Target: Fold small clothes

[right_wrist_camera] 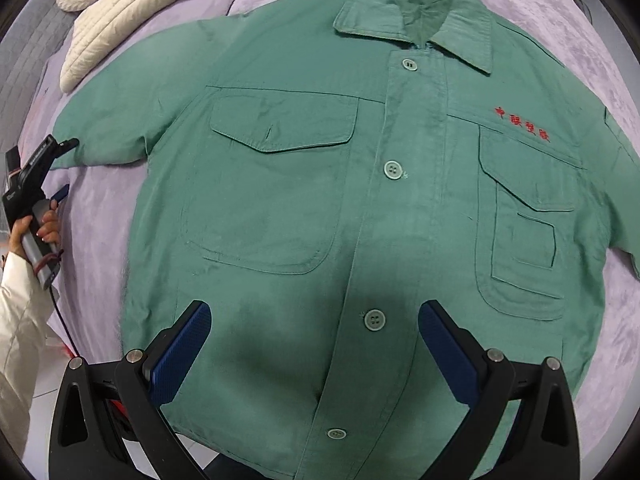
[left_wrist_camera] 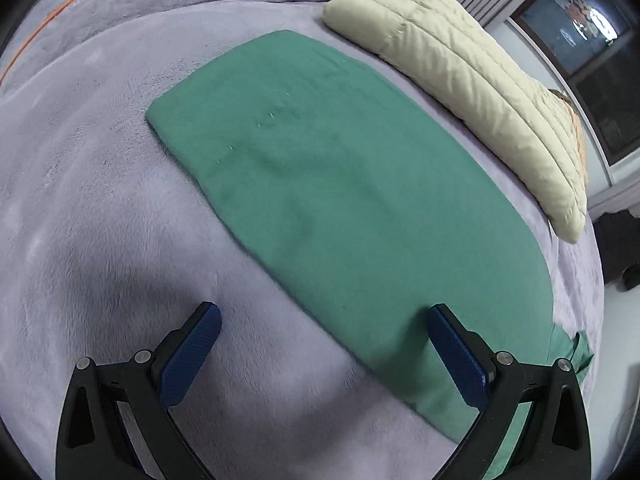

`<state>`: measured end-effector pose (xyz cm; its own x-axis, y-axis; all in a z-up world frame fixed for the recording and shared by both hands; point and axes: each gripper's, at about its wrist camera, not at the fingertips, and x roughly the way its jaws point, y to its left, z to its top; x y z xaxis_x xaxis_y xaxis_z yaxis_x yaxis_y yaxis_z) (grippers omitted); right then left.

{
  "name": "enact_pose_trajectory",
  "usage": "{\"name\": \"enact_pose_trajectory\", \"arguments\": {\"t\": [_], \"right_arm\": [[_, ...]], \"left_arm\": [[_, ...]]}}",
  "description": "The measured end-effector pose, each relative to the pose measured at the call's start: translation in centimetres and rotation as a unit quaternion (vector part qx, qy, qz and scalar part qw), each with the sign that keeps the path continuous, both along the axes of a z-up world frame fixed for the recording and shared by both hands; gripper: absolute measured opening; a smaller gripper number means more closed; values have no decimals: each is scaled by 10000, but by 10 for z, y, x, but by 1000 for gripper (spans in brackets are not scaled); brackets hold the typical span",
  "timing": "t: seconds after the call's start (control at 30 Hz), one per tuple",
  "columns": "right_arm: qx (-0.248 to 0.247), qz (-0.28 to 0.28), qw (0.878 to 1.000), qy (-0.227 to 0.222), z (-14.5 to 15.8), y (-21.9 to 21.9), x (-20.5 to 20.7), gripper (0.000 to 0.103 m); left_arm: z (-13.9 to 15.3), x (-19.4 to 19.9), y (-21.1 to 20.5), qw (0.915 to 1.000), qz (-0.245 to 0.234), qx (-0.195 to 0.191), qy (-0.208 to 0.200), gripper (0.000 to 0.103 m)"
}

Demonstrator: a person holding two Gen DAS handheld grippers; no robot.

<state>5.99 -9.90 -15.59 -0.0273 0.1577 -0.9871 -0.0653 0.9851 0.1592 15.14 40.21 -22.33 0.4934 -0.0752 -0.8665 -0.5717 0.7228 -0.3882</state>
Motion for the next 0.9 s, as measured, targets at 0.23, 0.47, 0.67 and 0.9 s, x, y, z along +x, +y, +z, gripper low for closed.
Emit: {"name": "enact_pose_trajectory", "arguments": {"t": [0.23,0.47,0.67,0.9], "right_arm": [[-58,21,9998,180,-13,16,0,103],[62,-11,9999,142,-12,23,-2,103],[210,-268,9994,40,-3,-4,-6,103],[402,-767,9961,-167,9,-54,-11,103]], "left_arm": [[0,19,22,9986,412,117,-300,85],[10,14,31,9943,447,-448,-853,8],[71,28,-6,9867,-188,-340,-1579,5],[162,50,-120,9590,-1638,-196,-2306,5]]}}
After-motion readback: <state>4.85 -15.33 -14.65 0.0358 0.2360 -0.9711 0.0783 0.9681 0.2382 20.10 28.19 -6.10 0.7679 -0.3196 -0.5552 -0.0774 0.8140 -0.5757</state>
